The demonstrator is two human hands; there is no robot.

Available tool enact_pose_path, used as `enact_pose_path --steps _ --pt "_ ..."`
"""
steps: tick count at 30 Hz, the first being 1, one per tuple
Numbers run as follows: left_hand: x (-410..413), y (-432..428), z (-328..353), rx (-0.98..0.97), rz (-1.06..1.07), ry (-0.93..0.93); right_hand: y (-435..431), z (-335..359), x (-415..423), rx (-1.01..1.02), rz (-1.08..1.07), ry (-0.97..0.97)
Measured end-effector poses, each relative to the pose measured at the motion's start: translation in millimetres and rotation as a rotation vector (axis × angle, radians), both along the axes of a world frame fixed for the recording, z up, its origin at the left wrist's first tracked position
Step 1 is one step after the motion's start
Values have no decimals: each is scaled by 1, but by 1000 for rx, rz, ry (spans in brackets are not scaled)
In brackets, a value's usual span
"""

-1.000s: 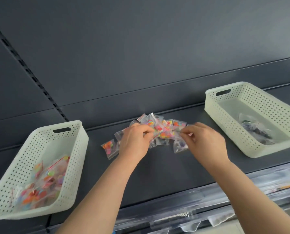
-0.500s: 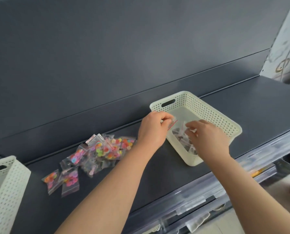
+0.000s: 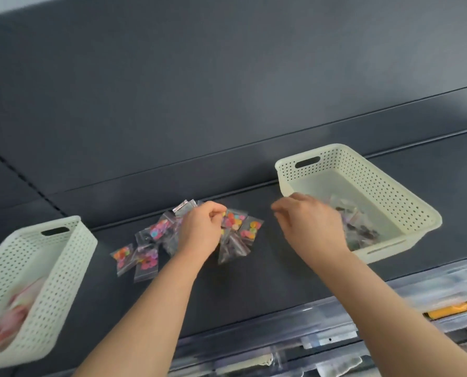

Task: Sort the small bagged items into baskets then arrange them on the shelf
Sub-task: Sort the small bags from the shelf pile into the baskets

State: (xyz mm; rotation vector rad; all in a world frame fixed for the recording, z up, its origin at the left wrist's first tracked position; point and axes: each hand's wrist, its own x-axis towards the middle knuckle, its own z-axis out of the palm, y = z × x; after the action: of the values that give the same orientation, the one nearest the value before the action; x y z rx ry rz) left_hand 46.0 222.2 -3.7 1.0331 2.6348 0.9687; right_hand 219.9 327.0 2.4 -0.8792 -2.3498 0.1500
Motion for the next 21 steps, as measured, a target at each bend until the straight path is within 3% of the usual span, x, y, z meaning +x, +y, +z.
enact_pose_path --steps 6,14,18,21 --pt "-15 -45 -13 -167 30 14 -14 -34 -48 -125 127 -227" --pt "-18 -66 -21 -246 171 90 -38 -40 -63 -202 212 -185" --pt "-19 -68 -21 -273 143 96 -49 -40 -65 -238 181 -252" --pt "-18 -62 -21 -307 130 198 -54 -43 -66 -236 169 -250"
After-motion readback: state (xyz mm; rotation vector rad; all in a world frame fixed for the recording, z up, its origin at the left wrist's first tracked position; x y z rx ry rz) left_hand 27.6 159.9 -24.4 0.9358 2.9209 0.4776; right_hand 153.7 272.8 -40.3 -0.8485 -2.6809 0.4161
